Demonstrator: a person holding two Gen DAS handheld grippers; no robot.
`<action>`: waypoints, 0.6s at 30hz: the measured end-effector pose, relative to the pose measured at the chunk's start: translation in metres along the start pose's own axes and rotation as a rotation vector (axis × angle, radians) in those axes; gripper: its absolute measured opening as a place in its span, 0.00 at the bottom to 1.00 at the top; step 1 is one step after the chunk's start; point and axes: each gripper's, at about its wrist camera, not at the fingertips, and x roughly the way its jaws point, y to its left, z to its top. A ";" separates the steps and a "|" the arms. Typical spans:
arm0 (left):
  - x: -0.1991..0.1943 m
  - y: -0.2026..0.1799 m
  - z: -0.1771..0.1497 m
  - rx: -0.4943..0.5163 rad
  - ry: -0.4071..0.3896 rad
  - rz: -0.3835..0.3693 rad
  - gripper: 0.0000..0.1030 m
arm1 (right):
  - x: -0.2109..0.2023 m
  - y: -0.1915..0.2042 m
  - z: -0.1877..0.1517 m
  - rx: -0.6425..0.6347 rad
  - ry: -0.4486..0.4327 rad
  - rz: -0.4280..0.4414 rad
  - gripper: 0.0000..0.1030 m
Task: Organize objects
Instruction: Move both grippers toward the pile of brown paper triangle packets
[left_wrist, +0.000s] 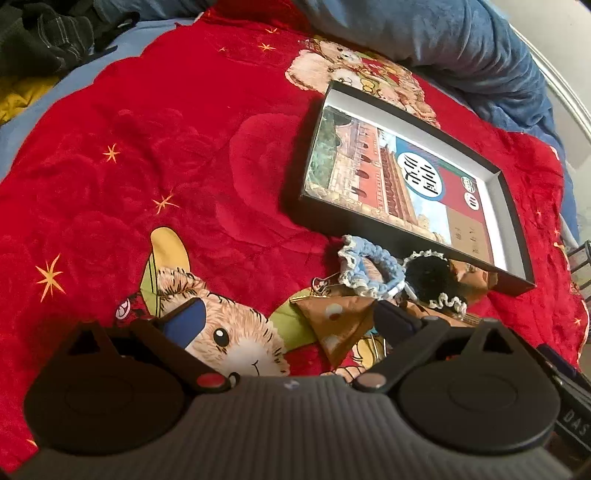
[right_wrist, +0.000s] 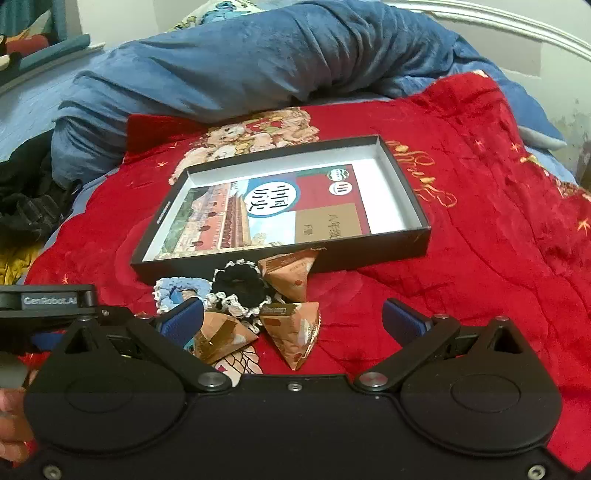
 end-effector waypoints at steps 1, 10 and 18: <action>0.000 -0.001 -0.001 0.007 -0.008 0.010 0.98 | 0.001 -0.001 0.000 0.010 0.000 -0.002 1.00; -0.007 -0.004 -0.002 0.056 -0.072 0.046 0.98 | 0.007 -0.013 0.001 0.089 0.049 -0.010 1.00; -0.012 -0.009 -0.005 0.076 -0.135 0.047 0.98 | 0.007 -0.012 0.001 0.087 0.082 -0.023 1.00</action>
